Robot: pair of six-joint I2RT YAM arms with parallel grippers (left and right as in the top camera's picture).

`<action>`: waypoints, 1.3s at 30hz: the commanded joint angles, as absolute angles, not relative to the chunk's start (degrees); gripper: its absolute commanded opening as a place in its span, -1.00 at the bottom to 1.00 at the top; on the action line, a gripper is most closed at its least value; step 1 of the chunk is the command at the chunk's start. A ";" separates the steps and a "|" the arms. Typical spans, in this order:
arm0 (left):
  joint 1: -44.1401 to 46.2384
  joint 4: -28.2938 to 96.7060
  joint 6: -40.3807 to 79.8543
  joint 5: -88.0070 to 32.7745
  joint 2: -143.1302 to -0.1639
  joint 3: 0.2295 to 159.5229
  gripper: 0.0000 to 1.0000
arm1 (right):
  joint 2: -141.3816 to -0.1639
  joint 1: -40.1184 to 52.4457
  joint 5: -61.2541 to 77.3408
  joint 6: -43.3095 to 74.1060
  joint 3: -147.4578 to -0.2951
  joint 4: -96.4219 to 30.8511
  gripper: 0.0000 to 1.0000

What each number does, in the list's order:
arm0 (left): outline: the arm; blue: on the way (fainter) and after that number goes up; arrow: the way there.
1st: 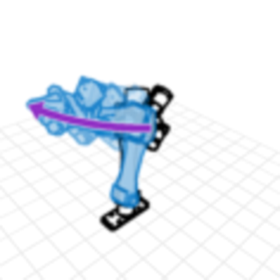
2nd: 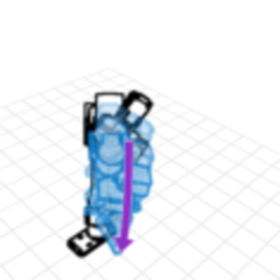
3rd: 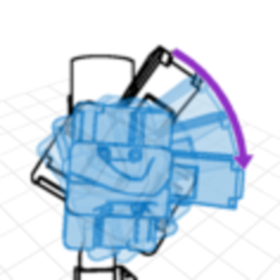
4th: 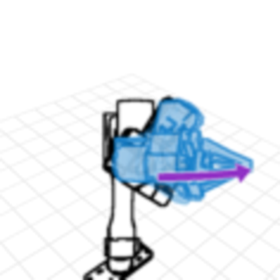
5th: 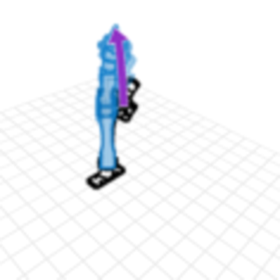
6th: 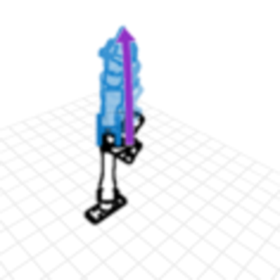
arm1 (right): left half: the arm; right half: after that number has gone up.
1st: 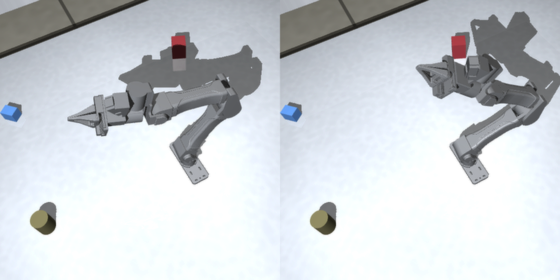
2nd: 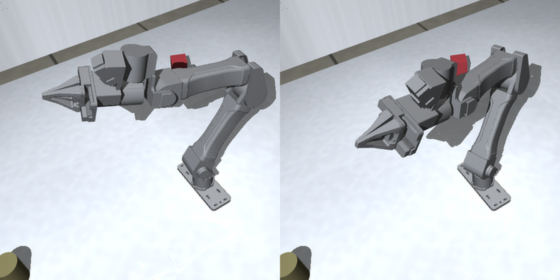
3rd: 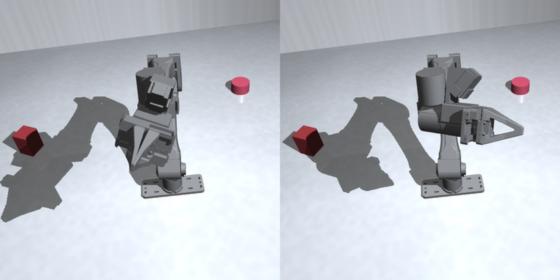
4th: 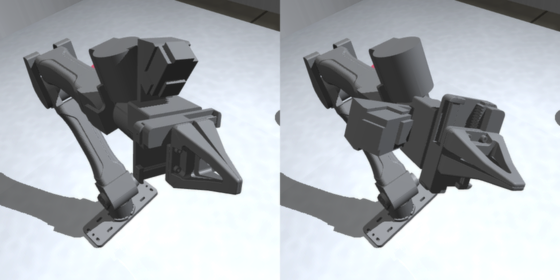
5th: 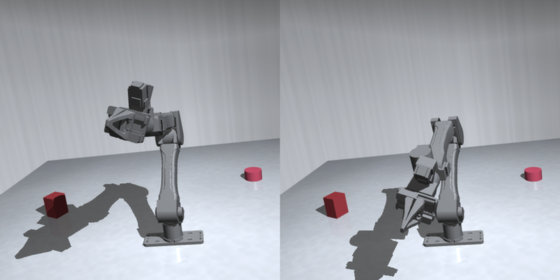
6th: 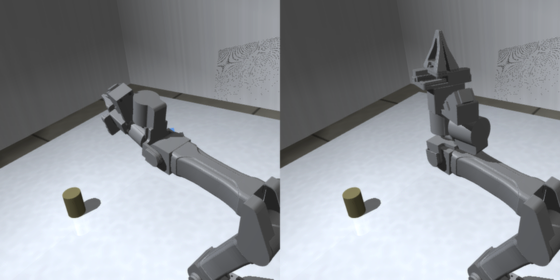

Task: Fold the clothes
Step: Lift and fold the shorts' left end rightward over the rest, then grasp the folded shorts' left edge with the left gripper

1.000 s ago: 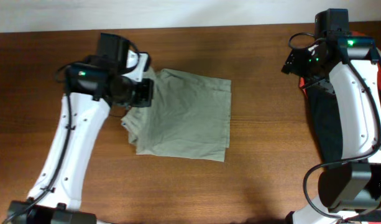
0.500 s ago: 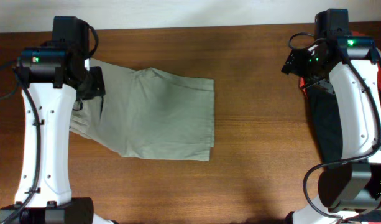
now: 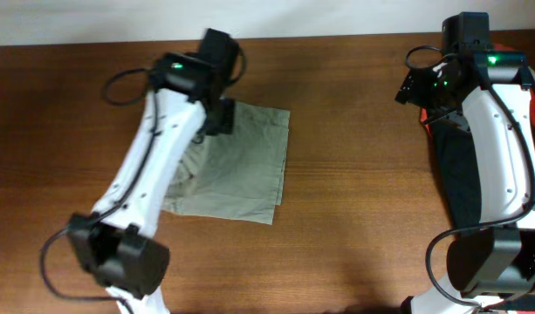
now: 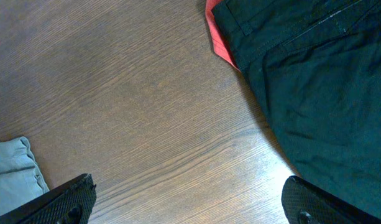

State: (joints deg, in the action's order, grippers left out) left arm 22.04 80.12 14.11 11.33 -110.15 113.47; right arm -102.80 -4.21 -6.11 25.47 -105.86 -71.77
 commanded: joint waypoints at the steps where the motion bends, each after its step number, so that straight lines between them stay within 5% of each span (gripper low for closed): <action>1: 26.59 76.01 15.20 5.32 -115.66 114.37 -0.99 | -102.00 -4.54 -6.63 25.82 -106.17 -71.79 0.97; 10: 33.04 66.92 15.20 3.79 -125.84 114.37 -0.97 | -102.00 -4.54 -6.63 25.82 -106.17 -71.79 0.97; 13: 33.74 66.83 15.20 3.77 -127.72 114.37 -0.70 | -102.00 -4.54 -6.63 25.82 -106.17 -71.79 0.97; 18: 33.78 66.89 15.09 0.58 -127.85 114.37 -0.62 | -102.00 -4.54 -6.63 25.82 -106.17 -71.79 0.97; 19: 33.76 67.22 14.90 0.58 -127.83 114.37 -0.06 | -102.00 -4.54 -6.63 25.82 -106.17 -71.79 0.97; 21: 33.58 69.08 14.24 0.60 -127.81 115.35 0.62 | -102.00 -4.54 -6.63 25.82 -106.17 -71.79 0.97; 25: 30.65 75.13 13.41 0.60 -127.81 122.06 0.57 | -102.00 -4.54 -6.63 25.82 -106.17 -71.79 0.97; 28: 27.66 75.72 13.19 2.81 -129.14 121.86 -0.07 | -102.00 -4.54 -6.63 25.82 -106.17 -71.79 0.97; 30: 23.70 76.16 12.21 4.21 -132.00 121.86 -0.05 | -102.00 -4.54 -6.63 25.82 -106.17 -71.79 0.97; 31: 21.06 76.09 11.88 4.27 -133.36 121.86 0.48 | -102.00 -4.54 -6.63 25.82 -106.17 -71.79 0.97; 34: 9.30 74.89 4.25 -6.22 -134.96 121.86 0.74 | -102.00 -4.54 -6.63 25.82 -106.17 -71.79 0.97; 39: -3.05 75.92 -5.80 -19.38 -135.06 121.58 0.89 | -102.00 -4.54 -6.63 25.82 -106.17 -71.79 0.97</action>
State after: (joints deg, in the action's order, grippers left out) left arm -1.13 75.35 0.23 -13.19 -134.85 121.10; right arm -102.80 -4.21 -6.11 25.50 -105.86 -71.79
